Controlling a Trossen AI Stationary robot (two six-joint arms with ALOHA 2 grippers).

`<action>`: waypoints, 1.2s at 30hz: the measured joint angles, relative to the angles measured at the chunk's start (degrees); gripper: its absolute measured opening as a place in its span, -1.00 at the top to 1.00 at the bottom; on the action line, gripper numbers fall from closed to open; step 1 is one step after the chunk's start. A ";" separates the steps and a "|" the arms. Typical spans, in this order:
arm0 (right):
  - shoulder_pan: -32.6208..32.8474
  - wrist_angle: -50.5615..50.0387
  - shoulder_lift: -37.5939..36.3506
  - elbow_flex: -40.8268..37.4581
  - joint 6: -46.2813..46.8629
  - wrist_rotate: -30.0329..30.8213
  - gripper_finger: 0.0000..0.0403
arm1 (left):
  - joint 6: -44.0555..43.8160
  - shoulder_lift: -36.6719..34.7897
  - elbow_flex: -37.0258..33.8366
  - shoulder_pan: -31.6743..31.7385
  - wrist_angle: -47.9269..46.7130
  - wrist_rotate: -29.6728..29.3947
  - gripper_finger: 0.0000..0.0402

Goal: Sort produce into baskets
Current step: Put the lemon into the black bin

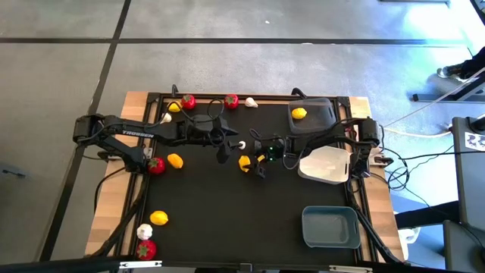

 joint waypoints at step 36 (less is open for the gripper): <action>-0.60 -5.64 0.03 -0.20 5.50 6.46 0.38 | 0.08 0.00 0.00 0.00 0.00 -0.20 -0.30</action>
